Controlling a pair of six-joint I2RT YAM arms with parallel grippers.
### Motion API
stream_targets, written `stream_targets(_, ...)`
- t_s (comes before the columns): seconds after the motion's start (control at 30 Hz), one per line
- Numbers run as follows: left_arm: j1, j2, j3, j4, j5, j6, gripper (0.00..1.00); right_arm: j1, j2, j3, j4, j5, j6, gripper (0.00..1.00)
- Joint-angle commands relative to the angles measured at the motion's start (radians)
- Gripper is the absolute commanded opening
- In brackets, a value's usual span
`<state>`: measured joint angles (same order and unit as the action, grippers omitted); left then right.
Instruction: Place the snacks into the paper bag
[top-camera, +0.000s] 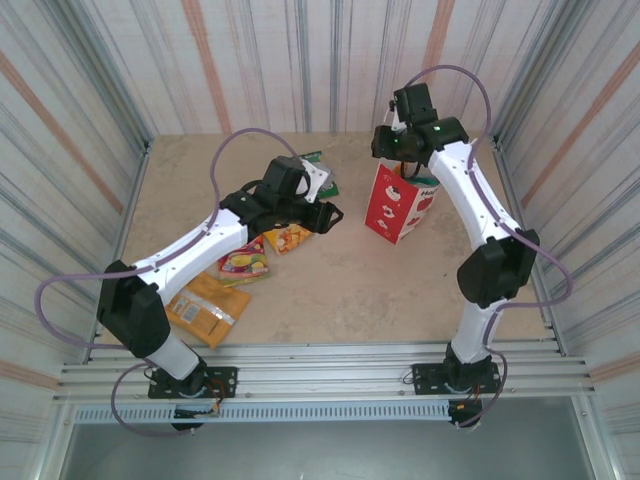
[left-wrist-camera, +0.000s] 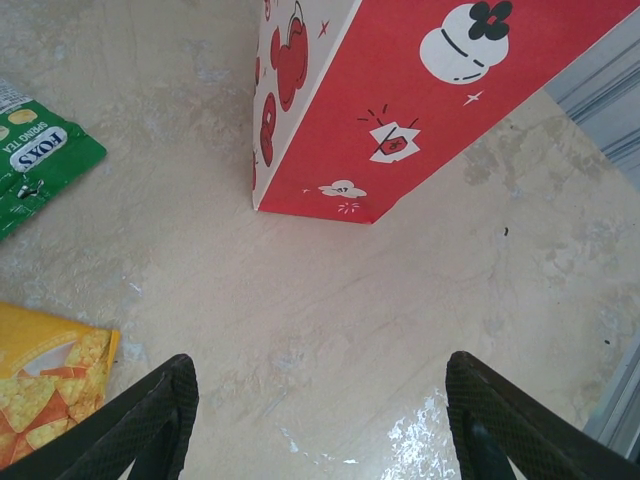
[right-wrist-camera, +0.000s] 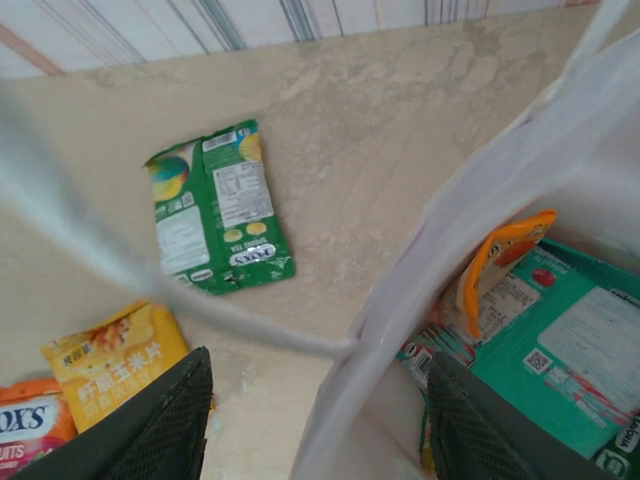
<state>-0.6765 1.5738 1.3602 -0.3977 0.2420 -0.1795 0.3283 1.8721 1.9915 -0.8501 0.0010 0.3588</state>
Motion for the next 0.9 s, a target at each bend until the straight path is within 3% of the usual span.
stream_targets(0.0,0.011,-0.043,-0.010,-0.015,0.007,0.018,0.69,0.009,0.043,0.064,-0.036,-0.007,-0.006,0.51)
stream_targets(0.2,0.012,-0.043,-0.010,-0.027,0.012,0.015,0.68,0.011,0.070,0.098,-0.066,-0.027,-0.085,0.22)
stream_targets(0.37,0.013,-0.040,-0.020,-0.026,0.014,0.006,0.67,0.024,0.047,0.097,-0.106,-0.128,-0.183,0.00)
stream_targets(0.7,0.013,-0.043,-0.024,-0.038,0.005,0.003,0.67,0.082,-0.045,0.020,-0.202,-0.200,-0.349,0.00)
stream_targets(0.87,0.013,-0.059,-0.046,-0.040,-0.005,0.000,0.67,0.100,-0.096,-0.040,-0.232,-0.173,-0.384,0.00)
